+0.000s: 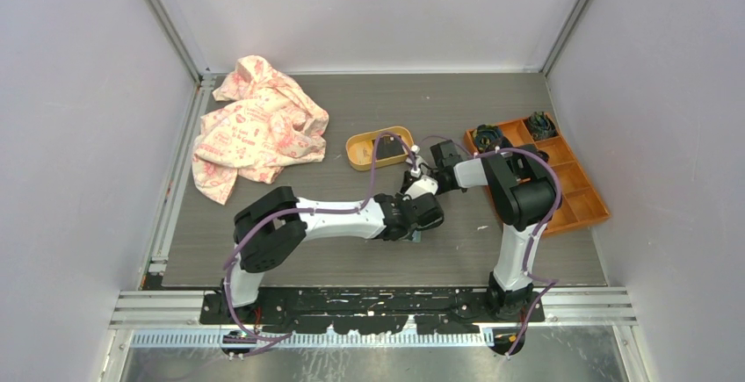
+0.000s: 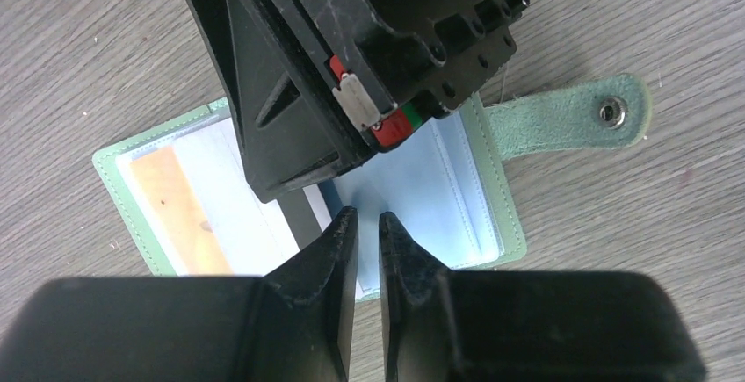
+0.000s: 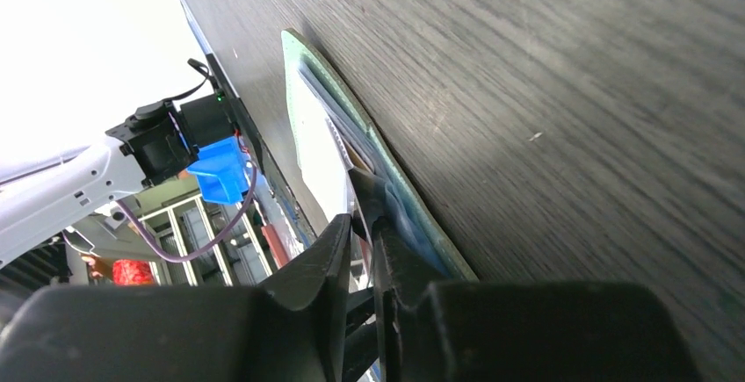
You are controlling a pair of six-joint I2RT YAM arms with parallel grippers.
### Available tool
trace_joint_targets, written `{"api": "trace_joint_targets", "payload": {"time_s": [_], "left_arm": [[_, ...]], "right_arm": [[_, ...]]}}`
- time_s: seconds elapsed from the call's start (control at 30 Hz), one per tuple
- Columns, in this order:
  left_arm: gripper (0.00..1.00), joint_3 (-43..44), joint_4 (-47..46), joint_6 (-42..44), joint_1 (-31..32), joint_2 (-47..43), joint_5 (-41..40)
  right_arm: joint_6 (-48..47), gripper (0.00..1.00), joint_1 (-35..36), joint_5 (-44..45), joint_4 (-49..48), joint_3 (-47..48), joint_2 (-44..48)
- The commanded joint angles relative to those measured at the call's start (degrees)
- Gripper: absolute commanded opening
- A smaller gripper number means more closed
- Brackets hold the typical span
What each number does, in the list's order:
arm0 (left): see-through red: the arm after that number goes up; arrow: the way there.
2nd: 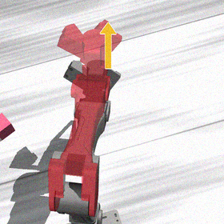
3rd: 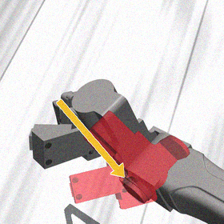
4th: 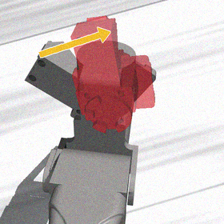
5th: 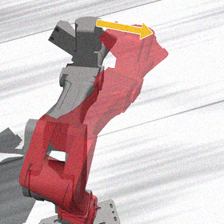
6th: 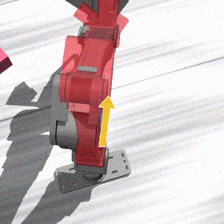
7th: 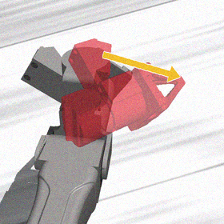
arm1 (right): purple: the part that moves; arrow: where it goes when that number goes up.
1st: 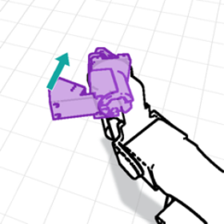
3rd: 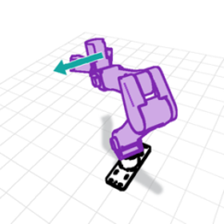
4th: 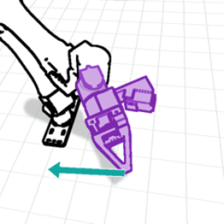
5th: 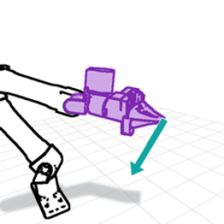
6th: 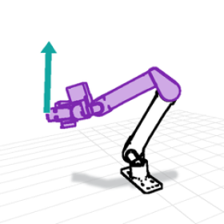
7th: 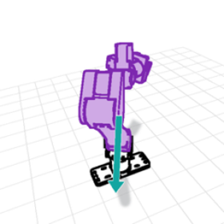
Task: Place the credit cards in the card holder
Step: Insert the credit card into the card holder.
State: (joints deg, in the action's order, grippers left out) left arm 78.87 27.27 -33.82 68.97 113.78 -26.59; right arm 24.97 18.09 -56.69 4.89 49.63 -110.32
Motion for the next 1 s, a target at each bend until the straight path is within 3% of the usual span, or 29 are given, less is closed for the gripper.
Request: {"api": "trace_joint_targets", "payload": {"time_s": [0.0,0.57,0.8,0.97], "left_arm": [[0.18,-1.1,0.9,0.0,-0.5,-1.2,-3.6],[0.2,-7.2,-3.3,0.2,-2.1,-8.1,-4.0],[0.21,-17.4,-15.3,2.2,-2.1,-18.8,3.5],[0.26,-24.7,-19.5,1.6,-3.5,-26.9,4.9]], "right_arm": [[-2.5,0.23,0.3,3.0,1.0,1.4,-0.6],[-6.9,0.44,0.3,3.0,6.7,4.1,2.2],[-10.4,0.48,0.3,3.8,10.1,5.2,4.4],[-12.0,0.48,0.3,4.5,11.6,5.8,5.2]]}}
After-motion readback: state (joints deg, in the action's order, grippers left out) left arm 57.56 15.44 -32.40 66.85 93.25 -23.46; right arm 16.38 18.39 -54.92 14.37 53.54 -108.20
